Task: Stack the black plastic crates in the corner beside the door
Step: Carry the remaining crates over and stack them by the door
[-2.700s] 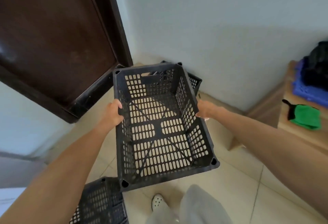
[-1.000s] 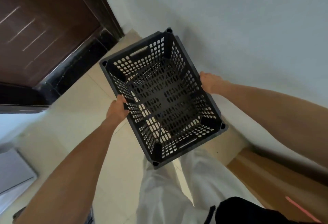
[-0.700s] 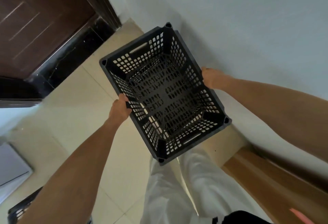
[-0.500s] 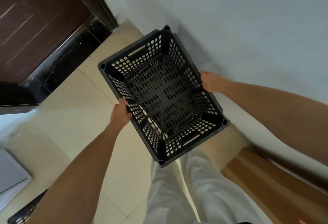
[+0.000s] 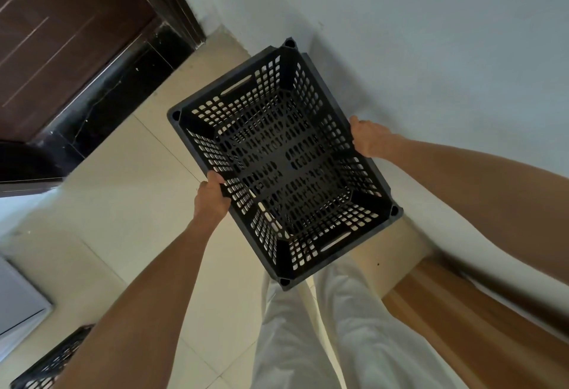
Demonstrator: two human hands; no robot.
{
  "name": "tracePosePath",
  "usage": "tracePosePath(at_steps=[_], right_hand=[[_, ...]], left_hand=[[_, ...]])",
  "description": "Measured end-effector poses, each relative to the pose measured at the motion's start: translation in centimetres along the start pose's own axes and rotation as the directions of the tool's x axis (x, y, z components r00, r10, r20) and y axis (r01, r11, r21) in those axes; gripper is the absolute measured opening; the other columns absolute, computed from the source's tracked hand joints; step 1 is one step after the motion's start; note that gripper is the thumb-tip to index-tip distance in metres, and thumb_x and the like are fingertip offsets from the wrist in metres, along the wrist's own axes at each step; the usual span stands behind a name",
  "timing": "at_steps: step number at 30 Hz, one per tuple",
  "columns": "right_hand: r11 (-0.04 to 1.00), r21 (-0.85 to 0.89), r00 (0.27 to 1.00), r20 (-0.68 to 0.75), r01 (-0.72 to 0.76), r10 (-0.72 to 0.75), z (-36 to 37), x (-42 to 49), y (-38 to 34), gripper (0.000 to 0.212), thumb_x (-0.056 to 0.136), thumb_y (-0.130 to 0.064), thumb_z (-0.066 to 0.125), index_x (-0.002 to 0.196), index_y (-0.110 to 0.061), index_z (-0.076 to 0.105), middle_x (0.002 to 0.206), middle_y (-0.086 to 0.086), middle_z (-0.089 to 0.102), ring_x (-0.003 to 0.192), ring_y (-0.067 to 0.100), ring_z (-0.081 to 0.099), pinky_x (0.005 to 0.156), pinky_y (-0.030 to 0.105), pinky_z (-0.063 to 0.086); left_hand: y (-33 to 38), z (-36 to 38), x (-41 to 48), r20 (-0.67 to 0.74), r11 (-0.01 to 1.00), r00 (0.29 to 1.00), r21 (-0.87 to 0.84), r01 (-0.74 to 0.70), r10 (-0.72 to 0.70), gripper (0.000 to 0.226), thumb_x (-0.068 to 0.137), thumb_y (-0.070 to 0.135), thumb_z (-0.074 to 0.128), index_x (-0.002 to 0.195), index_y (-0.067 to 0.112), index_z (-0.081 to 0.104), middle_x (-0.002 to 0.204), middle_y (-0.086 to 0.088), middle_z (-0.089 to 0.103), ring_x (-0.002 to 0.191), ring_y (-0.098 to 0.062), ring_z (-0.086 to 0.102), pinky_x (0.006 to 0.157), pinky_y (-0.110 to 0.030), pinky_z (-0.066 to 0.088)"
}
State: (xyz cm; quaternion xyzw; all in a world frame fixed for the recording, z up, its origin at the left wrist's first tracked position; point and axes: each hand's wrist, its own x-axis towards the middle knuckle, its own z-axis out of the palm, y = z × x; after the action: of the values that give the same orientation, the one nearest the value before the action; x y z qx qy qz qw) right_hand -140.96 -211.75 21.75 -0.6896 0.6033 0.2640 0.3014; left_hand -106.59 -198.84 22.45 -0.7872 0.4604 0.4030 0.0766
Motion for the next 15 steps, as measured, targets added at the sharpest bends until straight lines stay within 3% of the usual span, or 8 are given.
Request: tracePosePath(at_steps=[8, 12, 13, 15], right_hand=[[1.000, -0.022, 0.999, 0.035, -0.022, 0.023, -0.1, -0.6, -0.8, 0.039, 0.092, -0.003, 0.048, 0.129, 0.001, 0.037, 0.118, 0.023, 0.054, 0.105, 0.040, 0.059, 0.081, 0.042, 0.048], [1.000, -0.013, 1.000, 0.010, -0.005, 0.005, 0.2, -1.1, -0.7, 0.038, 0.092, -0.004, 0.048, 0.128, 0.000, 0.038, 0.118, 0.021, 0.052, 0.100, 0.038, 0.059, 0.076, 0.042, 0.049], [1.000, -0.015, 1.000, -0.003, -0.003, 0.003, 0.3, -1.3, -0.7, 0.039, 0.092, -0.004, 0.049, 0.129, 0.000, 0.037, 0.118, 0.020, 0.052, 0.098, 0.037, 0.059, 0.074, 0.042, 0.050], [1.000, -0.005, 0.999, -0.048, -0.014, 0.014, 1.1, -1.8, -0.8, 0.048, 0.090, -0.003, 0.053, 0.133, -0.002, 0.033, 0.122, 0.019, 0.049, 0.097, 0.037, 0.059, 0.073, 0.043, 0.050]], left_hand=[[0.1, 0.3, -0.6, 0.021, 1.000, 1.000, 0.009, 0.009, -0.009, 0.049, 0.085, -0.001, 0.065, 0.125, 0.009, 0.039, 0.115, -0.021, 0.052, 0.089, -0.027, 0.051, 0.072, -0.033, 0.040], [0.0, 0.5, -0.9, 0.009, 1.000, 1.000, 0.003, -0.001, 0.001, 0.057, 0.084, 0.001, 0.068, 0.131, 0.010, 0.037, 0.119, -0.021, 0.051, 0.104, -0.035, 0.057, 0.075, -0.034, 0.042], [0.0, 0.9, -1.3, -0.002, 1.000, 1.000, -0.010, -0.005, 0.005, 0.063, 0.084, 0.002, 0.069, 0.135, 0.011, 0.034, 0.122, -0.021, 0.050, 0.108, -0.037, 0.057, 0.078, -0.037, 0.043], [0.0, 2.4, -2.9, -0.073, 0.999, 0.997, 0.041, 0.006, -0.003, 0.079, 0.082, 0.008, 0.073, 0.145, 0.016, 0.025, 0.137, -0.018, 0.041, 0.123, -0.038, 0.050, 0.097, -0.047, 0.041]])
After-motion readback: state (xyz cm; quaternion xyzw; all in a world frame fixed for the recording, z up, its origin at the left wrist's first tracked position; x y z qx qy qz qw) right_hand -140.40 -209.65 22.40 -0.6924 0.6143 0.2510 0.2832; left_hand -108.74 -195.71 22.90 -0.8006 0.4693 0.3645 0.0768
